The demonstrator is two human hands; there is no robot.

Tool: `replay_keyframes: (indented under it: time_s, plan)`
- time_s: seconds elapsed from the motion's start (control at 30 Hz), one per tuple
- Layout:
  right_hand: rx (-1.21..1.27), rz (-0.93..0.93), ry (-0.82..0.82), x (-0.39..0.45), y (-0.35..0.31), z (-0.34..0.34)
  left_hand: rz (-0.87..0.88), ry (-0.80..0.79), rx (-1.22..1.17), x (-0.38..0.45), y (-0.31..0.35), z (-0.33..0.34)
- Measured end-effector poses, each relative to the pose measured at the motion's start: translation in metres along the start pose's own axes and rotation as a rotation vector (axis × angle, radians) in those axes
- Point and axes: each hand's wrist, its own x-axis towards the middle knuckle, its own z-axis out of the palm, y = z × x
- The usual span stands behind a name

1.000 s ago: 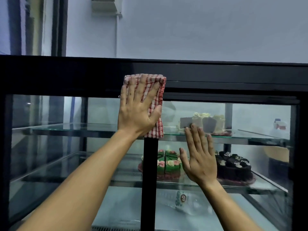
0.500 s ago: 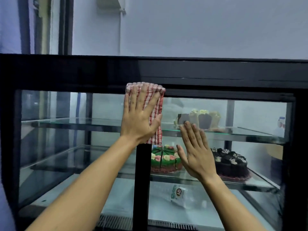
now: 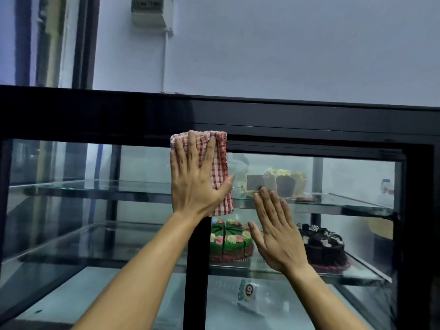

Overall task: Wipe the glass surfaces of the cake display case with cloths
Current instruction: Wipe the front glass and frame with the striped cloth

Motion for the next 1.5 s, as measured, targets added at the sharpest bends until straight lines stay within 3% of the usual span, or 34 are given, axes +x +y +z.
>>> replay_keyframes:
  time_s: [0.6,0.83,1.5]
  plan:
    - [0.011,0.023,-0.015,-0.001,-0.003,0.0,-0.014,0.059,-0.15,-0.024,-0.006,0.001]
    - [0.016,0.037,-0.03,-0.001,-0.005,0.0,-0.057,0.018,-0.024,-0.023,-0.002,0.005]
    - [0.038,0.034,-0.106,0.001,-0.004,-0.009,-0.001,-0.009,-0.08,-0.022,-0.009,0.004]
